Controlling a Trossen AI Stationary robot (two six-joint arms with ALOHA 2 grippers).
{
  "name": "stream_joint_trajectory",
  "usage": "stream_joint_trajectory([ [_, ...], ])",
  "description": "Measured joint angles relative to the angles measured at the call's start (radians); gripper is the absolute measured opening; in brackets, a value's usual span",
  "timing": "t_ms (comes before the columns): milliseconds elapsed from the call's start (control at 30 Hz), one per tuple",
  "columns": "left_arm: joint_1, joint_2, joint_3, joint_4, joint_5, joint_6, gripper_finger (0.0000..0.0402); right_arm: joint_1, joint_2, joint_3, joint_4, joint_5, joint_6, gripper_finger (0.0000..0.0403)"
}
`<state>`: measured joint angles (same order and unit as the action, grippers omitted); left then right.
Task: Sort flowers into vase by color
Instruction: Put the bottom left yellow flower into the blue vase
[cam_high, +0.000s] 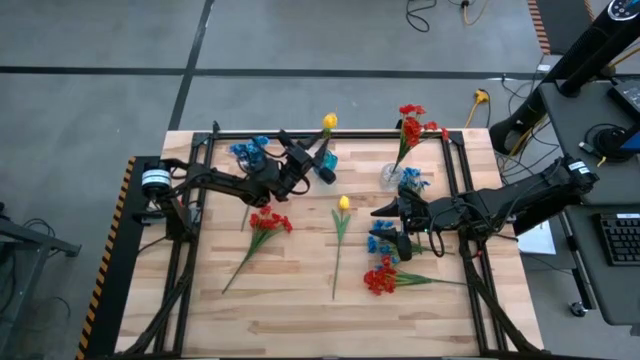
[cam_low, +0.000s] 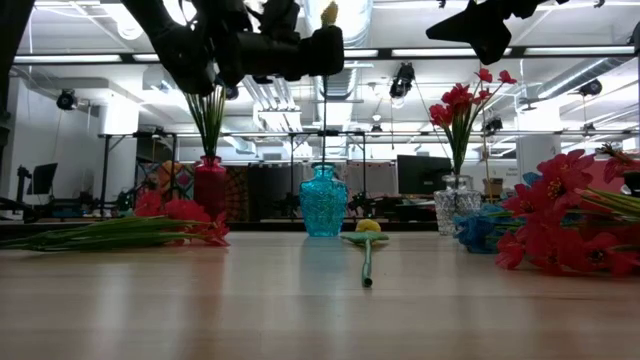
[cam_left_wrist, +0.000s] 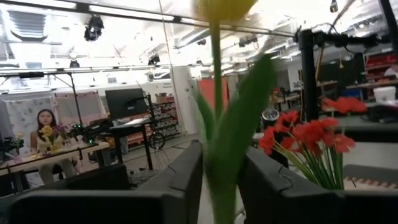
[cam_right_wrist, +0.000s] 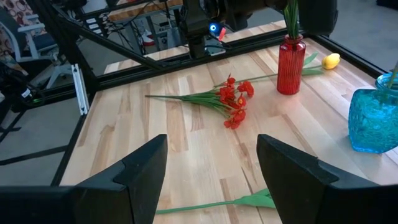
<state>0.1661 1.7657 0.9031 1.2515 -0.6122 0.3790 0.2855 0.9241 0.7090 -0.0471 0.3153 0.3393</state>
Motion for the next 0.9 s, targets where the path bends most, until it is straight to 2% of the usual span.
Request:
stream_joint_trajectory([
  [500,-0.030,0.000,0.000,-0.050,-0.016,0.004,0.0140,0.000,0.000,0.000,0.000,0.000,0.000,0.0240],
  [900,-0.142,-0.020,0.000,-0.049,-0.229,0.163,0.0181,0.000,0.000,0.000,0.000,-0.001,-0.002,0.0240],
])
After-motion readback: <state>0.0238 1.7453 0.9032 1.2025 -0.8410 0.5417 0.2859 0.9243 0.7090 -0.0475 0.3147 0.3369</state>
